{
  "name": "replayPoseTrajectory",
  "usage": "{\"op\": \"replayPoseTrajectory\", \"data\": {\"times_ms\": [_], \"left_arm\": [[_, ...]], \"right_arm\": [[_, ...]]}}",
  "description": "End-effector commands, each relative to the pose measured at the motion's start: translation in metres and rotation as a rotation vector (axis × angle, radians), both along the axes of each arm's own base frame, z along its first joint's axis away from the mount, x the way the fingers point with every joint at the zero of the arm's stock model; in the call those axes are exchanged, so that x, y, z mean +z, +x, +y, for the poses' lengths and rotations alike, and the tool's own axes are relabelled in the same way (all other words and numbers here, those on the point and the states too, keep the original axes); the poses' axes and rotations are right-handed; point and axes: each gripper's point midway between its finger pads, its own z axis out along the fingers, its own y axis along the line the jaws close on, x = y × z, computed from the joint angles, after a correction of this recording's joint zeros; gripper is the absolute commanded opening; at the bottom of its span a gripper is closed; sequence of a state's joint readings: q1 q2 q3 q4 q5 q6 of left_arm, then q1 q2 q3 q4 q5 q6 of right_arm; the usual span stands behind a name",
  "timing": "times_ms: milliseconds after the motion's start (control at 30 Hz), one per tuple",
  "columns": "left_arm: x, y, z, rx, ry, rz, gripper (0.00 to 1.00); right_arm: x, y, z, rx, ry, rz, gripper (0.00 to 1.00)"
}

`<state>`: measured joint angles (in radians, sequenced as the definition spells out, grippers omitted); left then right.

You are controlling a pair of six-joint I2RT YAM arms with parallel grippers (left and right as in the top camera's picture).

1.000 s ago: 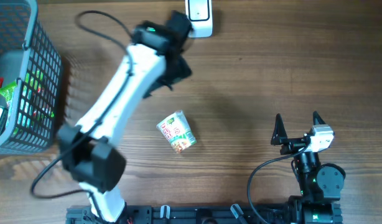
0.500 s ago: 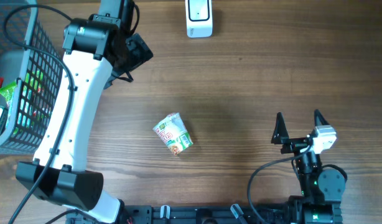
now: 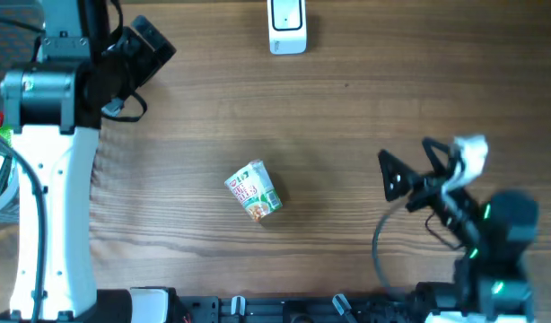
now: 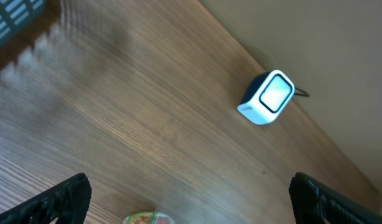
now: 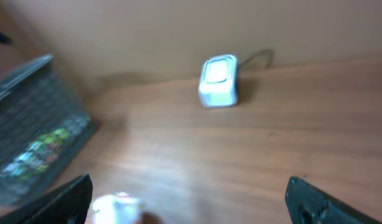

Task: Scan the item barcode
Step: 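Withdraw the left gripper and reach the right gripper to the cup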

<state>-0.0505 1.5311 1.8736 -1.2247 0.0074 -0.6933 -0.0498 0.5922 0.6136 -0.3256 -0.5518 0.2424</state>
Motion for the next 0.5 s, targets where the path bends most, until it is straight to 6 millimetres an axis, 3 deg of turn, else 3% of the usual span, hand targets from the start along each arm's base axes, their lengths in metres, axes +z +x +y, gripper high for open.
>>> {"op": "replayPoseTrajectory", "data": {"times_ms": [0,133,267,300,333,367,400,467], "left_arm": [[-0.007,0.003,0.000,-0.062,0.052,0.020,1.00],[-0.007,0.003,0.005,-0.047,0.075,0.019,1.00],[-0.006,0.005,0.009,-0.033,0.093,0.012,1.00],[-0.006,0.005,0.010,-0.028,0.099,0.012,0.96],[-0.006,0.005,0.010,-0.028,0.099,0.013,0.81],[-0.006,0.005,0.010,-0.028,0.099,0.014,0.75],[-0.006,0.004,0.010,-0.028,0.099,0.016,0.74],[-0.007,0.004,0.010,-0.028,0.099,0.019,0.85]], "right_arm": [[0.015,0.012,0.031,0.235,0.047,0.246,1.00],[-0.005,0.017,0.053,0.358,0.000,0.508,1.00],[-0.016,0.016,0.100,0.554,0.108,0.631,1.00],[-0.017,0.018,0.111,0.584,0.159,0.668,1.00],[-0.025,0.017,0.122,0.597,0.207,0.751,1.00],[-0.030,0.015,0.131,0.635,0.229,0.780,0.99],[-0.034,0.013,0.141,0.688,0.235,0.785,1.00],[-0.054,0.009,0.156,0.719,0.166,0.811,1.00]]}}
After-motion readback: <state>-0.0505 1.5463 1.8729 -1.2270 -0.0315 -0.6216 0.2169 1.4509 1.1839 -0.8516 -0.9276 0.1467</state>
